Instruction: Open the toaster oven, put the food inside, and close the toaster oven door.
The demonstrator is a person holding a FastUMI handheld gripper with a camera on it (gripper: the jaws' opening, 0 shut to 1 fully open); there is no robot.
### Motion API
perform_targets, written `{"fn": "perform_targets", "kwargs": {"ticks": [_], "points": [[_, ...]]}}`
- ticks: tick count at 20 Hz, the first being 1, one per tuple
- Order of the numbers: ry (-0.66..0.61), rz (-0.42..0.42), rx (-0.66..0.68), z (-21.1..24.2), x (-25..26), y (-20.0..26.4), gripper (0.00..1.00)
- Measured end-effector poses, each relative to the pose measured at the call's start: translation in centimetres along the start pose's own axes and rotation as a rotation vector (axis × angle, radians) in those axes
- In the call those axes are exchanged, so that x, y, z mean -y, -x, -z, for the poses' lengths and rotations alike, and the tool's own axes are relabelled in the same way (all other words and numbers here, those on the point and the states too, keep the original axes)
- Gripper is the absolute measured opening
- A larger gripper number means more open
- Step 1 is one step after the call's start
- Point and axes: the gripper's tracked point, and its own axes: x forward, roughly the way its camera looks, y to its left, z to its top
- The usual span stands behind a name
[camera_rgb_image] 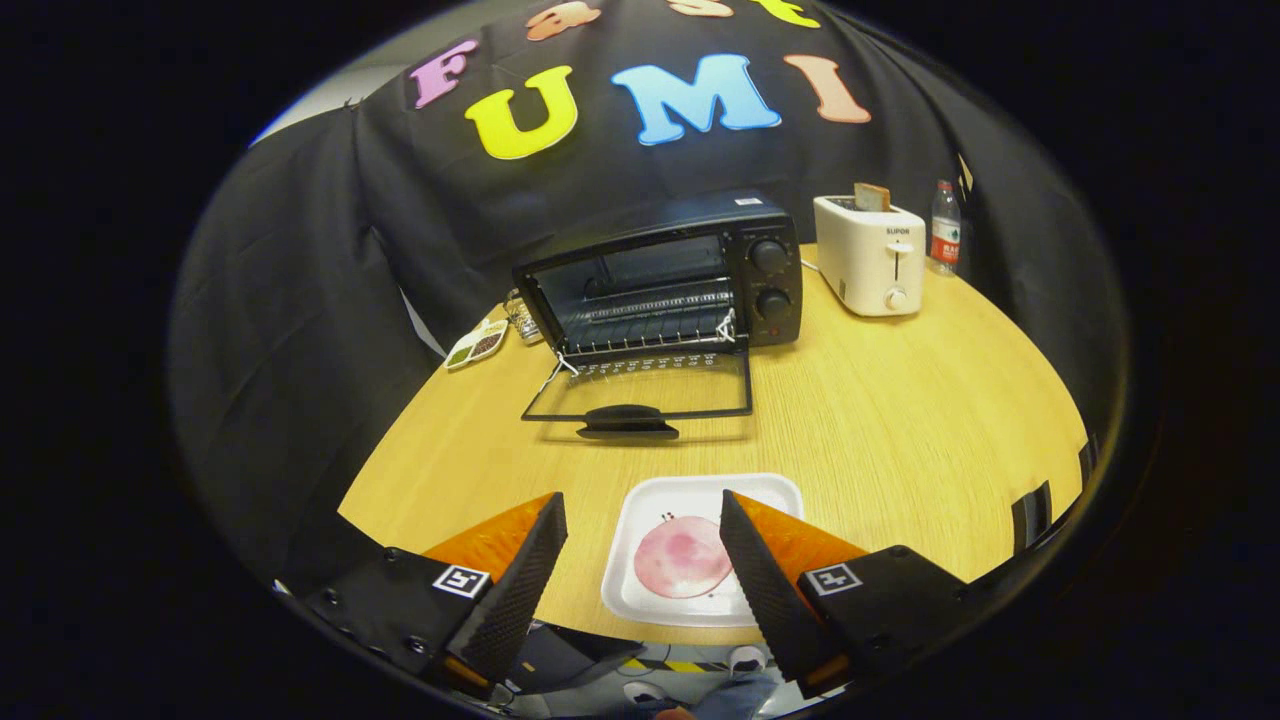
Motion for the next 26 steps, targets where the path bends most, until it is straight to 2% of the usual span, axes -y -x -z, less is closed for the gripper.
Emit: {"fn": "perform_targets", "kwargs": {"ticks": [3,8,12,18,20,22,25,26], "points": [[-0.043,0.0,-0.064,-0.2,2.9,0.1,0.98],[-0.034,0.007,-0.235,1.5,7.3,-1.1,0.98],[-0.079,-0.024,-0.402,4.3,8.0,-2.0,0.97],[-0.114,-0.039,-0.572,6.8,8.0,-3.8,0.97],[-0.139,-0.049,-0.644,7.6,7.6,-3.9,0.77],[-0.123,-0.034,-0.663,8.0,8.1,-4.2,0.73],[-0.119,-0.015,-0.672,8.0,9.1,-4.2,0.45],[-0.126,-0.017,-0.677,8.0,9.1,-4.2,0.41]]}}
